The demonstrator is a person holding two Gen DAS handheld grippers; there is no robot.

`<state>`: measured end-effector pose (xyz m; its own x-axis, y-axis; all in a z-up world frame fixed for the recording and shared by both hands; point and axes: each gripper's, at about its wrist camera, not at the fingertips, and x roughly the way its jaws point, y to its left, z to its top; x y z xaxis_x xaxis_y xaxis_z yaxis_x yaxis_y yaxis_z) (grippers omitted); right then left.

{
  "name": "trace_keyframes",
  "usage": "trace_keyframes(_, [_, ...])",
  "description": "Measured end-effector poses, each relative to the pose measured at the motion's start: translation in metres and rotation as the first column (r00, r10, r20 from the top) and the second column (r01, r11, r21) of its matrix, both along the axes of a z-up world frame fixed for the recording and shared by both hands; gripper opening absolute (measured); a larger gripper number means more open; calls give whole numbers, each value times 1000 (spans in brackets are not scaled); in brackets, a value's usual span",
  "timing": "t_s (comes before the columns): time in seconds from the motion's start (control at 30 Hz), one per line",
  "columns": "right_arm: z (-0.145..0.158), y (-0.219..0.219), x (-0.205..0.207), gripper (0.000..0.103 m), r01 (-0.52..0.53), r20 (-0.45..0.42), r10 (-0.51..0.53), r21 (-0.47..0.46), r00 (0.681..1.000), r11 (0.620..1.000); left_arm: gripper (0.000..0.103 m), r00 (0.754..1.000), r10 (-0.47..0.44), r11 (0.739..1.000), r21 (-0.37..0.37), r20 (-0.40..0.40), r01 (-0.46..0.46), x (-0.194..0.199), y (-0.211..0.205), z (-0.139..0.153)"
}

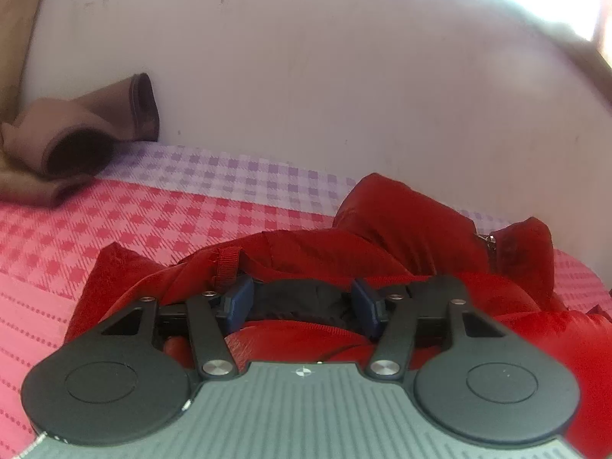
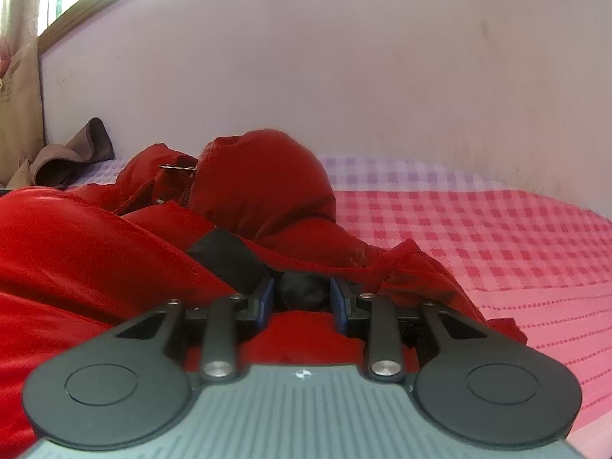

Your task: Fold large clothes

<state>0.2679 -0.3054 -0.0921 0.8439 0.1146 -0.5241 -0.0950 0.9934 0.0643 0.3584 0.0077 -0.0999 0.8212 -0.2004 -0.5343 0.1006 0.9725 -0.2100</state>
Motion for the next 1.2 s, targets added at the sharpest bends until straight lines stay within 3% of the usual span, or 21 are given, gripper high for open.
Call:
trace_keyframes(0.77, [-5, 15, 10, 30, 26, -28, -30, -134, 999, 991, 62, 1000, -2, 995, -99, -13, 0, 7, 10, -11])
trace_keyframes(1.2, [-3, 11, 8, 30, 27, -13, -28, -74, 1000, 997, 64, 1000, -12, 995, -99, -7, 11, 4, 7, -9])
